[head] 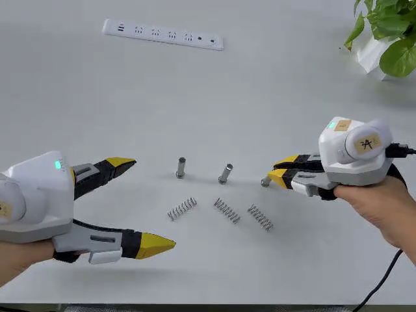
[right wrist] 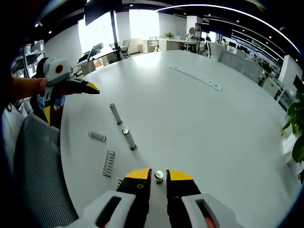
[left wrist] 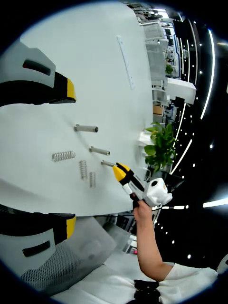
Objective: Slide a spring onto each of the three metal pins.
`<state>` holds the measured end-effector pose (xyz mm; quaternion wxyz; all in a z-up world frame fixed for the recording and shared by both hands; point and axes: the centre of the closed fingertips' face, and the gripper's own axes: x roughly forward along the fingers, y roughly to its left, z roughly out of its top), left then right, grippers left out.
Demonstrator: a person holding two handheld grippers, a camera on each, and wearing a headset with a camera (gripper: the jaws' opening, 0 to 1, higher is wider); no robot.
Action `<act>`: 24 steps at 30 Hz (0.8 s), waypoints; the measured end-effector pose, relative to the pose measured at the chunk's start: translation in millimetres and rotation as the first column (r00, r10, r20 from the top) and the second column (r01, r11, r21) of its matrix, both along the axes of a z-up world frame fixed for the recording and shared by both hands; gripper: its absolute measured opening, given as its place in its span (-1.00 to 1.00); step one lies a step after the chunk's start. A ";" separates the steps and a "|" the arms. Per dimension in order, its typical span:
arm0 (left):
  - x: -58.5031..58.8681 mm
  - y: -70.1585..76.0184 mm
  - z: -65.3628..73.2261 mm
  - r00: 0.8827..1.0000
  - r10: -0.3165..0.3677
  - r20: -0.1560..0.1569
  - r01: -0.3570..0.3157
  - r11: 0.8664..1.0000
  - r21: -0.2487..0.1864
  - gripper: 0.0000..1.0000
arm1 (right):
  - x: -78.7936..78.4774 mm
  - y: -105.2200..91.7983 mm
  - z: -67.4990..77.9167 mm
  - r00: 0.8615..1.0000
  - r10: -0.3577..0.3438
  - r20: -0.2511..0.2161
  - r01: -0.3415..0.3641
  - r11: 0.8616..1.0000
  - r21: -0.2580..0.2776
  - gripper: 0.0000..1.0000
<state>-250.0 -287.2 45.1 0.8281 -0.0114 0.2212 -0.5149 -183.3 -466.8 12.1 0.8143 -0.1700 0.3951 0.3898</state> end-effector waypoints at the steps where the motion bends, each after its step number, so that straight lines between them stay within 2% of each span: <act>1: -0.1 0.0 -0.1 1.000 0.000 -0.001 0.000 1.000 0.000 0.89 | 0.3 -0.2 0.3 1.000 -0.002 0.001 0.002 1.000 0.001 -0.79; 9: -1.1 -1.1 1.0 1.000 -0.004 -0.007 0.004 1.000 0.005 0.89 | 0.7 -1.5 9.9 0.999 -0.026 0.025 0.025 0.999 0.024 -0.77; 18: -2.8 -3.1 3.1 1.000 -0.007 -0.004 0.007 1.000 0.017 0.90 | -2.7 -11.7 24.7 0.996 -0.064 0.057 0.061 0.997 0.053 -0.76; 20: -3.2 -3.3 2.7 1.000 -0.005 -0.015 0.006 1.000 0.023 0.91 | -0.5 -15.4 26.7 0.995 -0.073 0.061 0.069 0.996 0.062 -0.75; 22: -2.7 -4.0 4.3 1.000 -0.008 -0.002 0.008 1.000 0.023 0.91 | -0.9 -17.4 30.3 0.994 -0.078 0.070 0.073 0.994 0.077 -0.73; 24: -3.3 -4.3 4.0 1.000 -0.007 -0.012 0.007 1.000 0.024 0.91 | -3.6 -18.9 32.5 0.994 -0.081 0.073 0.075 0.994 0.080 -0.68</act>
